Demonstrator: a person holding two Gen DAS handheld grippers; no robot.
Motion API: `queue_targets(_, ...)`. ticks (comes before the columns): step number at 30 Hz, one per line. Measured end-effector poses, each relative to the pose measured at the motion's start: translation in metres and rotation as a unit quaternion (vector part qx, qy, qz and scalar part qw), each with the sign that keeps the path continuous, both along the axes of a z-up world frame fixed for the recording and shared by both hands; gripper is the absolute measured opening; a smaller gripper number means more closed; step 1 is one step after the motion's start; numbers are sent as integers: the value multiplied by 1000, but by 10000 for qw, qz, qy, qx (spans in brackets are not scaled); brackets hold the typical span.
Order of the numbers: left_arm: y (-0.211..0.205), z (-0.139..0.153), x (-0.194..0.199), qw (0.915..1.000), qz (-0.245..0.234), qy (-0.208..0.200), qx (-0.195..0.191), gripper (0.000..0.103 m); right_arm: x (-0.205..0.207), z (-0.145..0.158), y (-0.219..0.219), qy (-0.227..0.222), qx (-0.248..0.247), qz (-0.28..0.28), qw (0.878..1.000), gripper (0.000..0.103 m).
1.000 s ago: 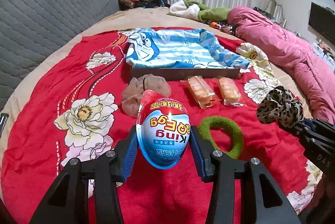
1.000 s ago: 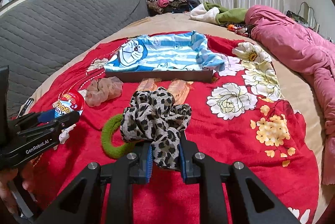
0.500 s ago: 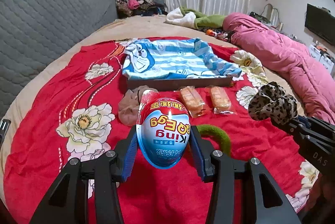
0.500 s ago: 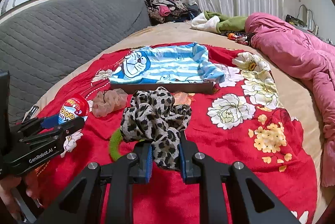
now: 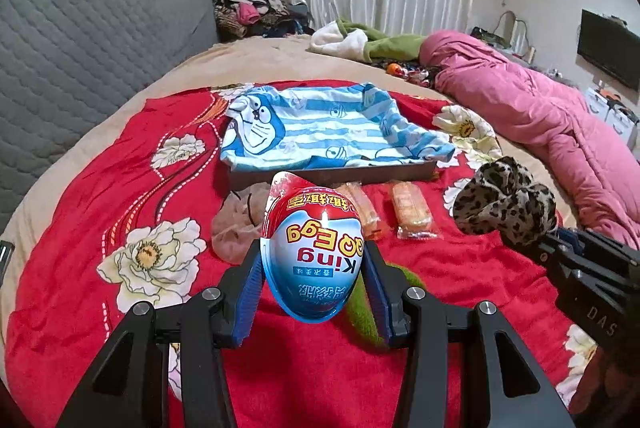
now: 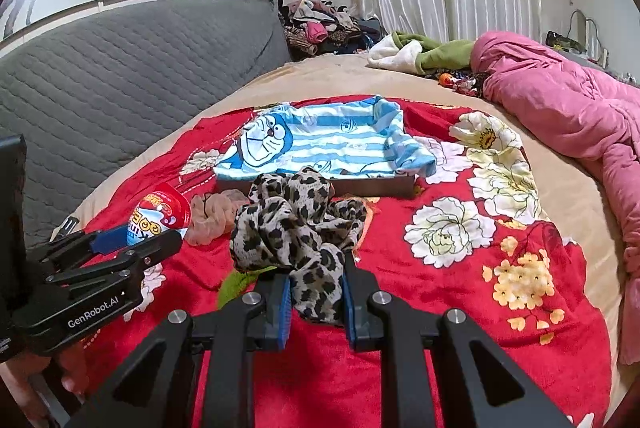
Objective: Organize objects
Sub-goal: 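Lift egg with left gripper while right gripper lifts scrunchie toward striped shirt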
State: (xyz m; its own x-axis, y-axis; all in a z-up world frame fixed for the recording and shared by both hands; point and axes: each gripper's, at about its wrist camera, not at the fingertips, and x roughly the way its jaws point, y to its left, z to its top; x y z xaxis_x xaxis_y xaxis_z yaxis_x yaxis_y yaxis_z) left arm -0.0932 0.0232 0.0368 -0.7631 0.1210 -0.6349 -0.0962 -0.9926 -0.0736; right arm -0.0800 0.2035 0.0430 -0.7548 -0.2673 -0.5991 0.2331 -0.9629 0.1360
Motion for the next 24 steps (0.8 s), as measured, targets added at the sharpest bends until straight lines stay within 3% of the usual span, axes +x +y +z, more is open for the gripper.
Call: queue_targets(24, 5, 25, -57, 9999, -2, 127, -45, 49, -43, 24, -16, 205, -71, 136, 9997, 20)
